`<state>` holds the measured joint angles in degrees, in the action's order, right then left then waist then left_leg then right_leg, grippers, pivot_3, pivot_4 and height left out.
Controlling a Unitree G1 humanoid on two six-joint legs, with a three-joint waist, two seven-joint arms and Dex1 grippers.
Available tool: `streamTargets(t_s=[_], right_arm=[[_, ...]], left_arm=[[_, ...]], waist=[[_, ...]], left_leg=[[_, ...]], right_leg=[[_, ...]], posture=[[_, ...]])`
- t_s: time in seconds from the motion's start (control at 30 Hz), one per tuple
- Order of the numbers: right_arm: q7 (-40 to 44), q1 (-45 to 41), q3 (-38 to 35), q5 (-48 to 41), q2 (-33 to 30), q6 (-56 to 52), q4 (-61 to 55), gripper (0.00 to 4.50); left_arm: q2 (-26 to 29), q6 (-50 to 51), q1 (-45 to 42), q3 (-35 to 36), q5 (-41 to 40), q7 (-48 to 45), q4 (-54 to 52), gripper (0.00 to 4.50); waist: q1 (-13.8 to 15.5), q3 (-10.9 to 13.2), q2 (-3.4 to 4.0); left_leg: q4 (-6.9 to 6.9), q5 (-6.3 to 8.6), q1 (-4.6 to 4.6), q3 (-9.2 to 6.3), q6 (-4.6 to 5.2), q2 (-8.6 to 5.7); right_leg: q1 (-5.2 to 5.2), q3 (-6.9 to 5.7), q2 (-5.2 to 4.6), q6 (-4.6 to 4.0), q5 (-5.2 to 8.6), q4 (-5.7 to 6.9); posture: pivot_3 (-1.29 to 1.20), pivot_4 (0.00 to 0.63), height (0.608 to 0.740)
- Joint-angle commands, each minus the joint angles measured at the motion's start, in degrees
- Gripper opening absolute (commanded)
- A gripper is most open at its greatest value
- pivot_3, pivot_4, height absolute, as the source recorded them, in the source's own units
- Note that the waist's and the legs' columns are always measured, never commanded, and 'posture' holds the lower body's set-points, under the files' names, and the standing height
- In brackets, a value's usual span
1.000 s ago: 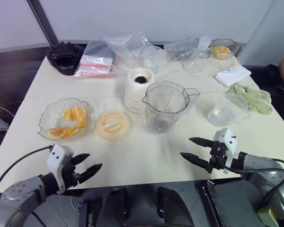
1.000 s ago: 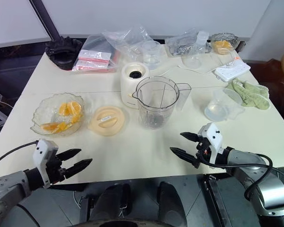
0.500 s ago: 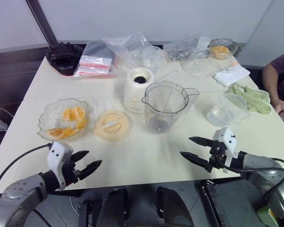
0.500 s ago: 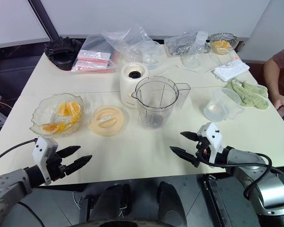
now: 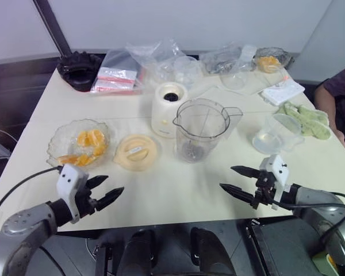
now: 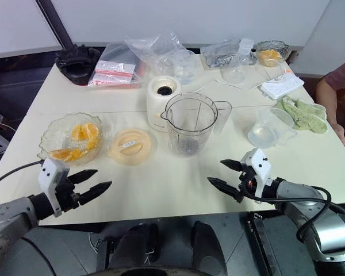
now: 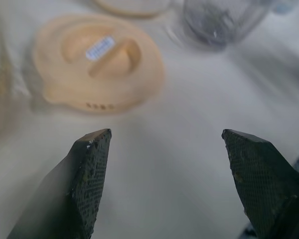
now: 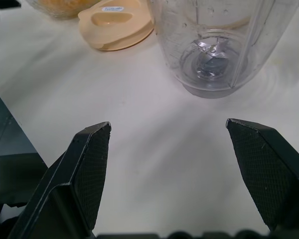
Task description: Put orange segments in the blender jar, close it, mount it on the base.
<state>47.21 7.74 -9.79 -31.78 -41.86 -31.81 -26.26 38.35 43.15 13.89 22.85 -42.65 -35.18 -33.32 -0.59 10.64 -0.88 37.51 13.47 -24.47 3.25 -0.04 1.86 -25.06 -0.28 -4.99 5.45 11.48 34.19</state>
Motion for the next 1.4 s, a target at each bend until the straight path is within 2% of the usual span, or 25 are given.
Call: streamTargets(t_s=[0.03,0.1,0.17,0.3,0.47,0.57,0.77,0.87,1.27,1.4], right_arm=[[1.0,-1.7,-0.1,-1.6,-1.2,-0.7,-3.6,3.87],[1.1,-4.5,1.2,-4.8,-1.1,-3.2,-6.9,3.87],[-0.1,-8.5,2.5,-8.7,-0.2,-6.4,-10.2,3.87],[-1.6,-11.3,3.7,-12.1,-0.4,-10.1,-13.7,3.87],[-3.0,-12.2,3.5,-13.7,-1.4,-12.2,-15.4,3.87],[-3.8,-12.5,3.4,-13.6,-1.5,-12.4,-15.4,3.87],[-4.8,-12.2,3.9,-13.1,-1.3,-12.3,-15.7,3.87],[-5.2,-11.5,4.2,-12.3,-1.3,-11.9,-15.7,3.87],[-5.9,-10.9,4.4,-11.5,-1.5,-11.6,-15.7,3.87],[-6.8,-11.1,4.7,-11.2,-1.1,-11.6,-15.8,3.87]], left_arm=[[2.2,5.4,-6.3,5.3,-5.2,4.3,2.4,3.72],[6.5,9.9,-14.2,6.5,-3.9,8.5,7.8,3.72],[11.5,16.6,-23.0,4.7,-2.8,11.7,14.0,3.72],[14.0,25.9,-36.1,-0.9,-1.5,16.1,21.0,3.72],[9.5,30.5,-51.0,-7.7,6.7,24.6,32.5,3.72],[5.8,33.4,-57.8,-9.0,12.0,29.9,41.3,3.72],[2.4,29.5,-64.2,-11.6,20.4,32.9,55.3,3.72],[1.3,23.8,-65.9,-12.4,23.4,31.9,63.2,3.72],[-3.4,6.0,-72.1,-13.5,31.2,27.7,88.3,3.72],[-4.4,3.2,-74.2,-12.9,32.4,26.9,94.6,3.72]], waist=[[0.0,0.0,0.00],[0.0,0.0,-0.03],[-0.1,0.1,-0.09],[0.0,0.0,-0.14],[0.7,0.1,-0.43],[1.0,0.1,-0.56],[1.2,0.1,-0.59],[1.2,0.1,-0.60],[1.3,0.0,-0.70],[1.4,0.0,-0.71]], left_leg=[[0.01,-0.01,0.03,0.00,0.01,0.00],[0.10,-0.01,0.05,-0.01,0.02,-0.03],[0.35,-0.02,0.00,-0.16,0.03,0.05],[0.39,-0.01,0.07,-0.28,0.01,0.07],[0.38,0.01,-0.03,-0.08,0.04,-0.05],[0.39,0.00,-0.02,-0.06,0.04,-0.04],[0.40,-0.01,0.05,-0.11,0.04,-0.02],[0.40,-0.01,0.04,-0.08,0.04,-0.02],[0.47,-0.01,-0.01,-0.05,0.03,-0.03],[0.47,-0.01,-0.02,-0.05,0.03,-0.02]], right_leg=[[0.03,0.00,0.00,0.00,0.00,0.00],[0.06,0.00,0.03,0.01,0.00,0.07],[0.07,-0.03,0.30,-0.08,-0.07,0.21],[0.21,-0.12,0.35,-0.09,-0.08,0.17],[0.25,-0.12,0.25,-0.09,-0.10,0.03],[0.26,-0.12,0.29,-0.08,-0.11,0.05],[0.24,-0.14,0.34,-0.07,-0.12,0.21],[0.24,-0.14,0.32,-0.07,-0.12,0.20],[0.25,-0.14,0.22,-0.09,-0.14,0.15],[0.25,-0.16,0.23,-0.08,-0.15,0.17]], posture=[[0.00,0.150,0.740],[0.00,0.150,0.740],[0.00,0.150,0.740],[0.00,0.150,0.740],[0.00,0.150,0.740],[0.00,0.150,0.740],[0.00,0.150,0.740],[0.00,0.150,0.740],[0.00,0.150,0.740],[0.00,0.150,0.740]])
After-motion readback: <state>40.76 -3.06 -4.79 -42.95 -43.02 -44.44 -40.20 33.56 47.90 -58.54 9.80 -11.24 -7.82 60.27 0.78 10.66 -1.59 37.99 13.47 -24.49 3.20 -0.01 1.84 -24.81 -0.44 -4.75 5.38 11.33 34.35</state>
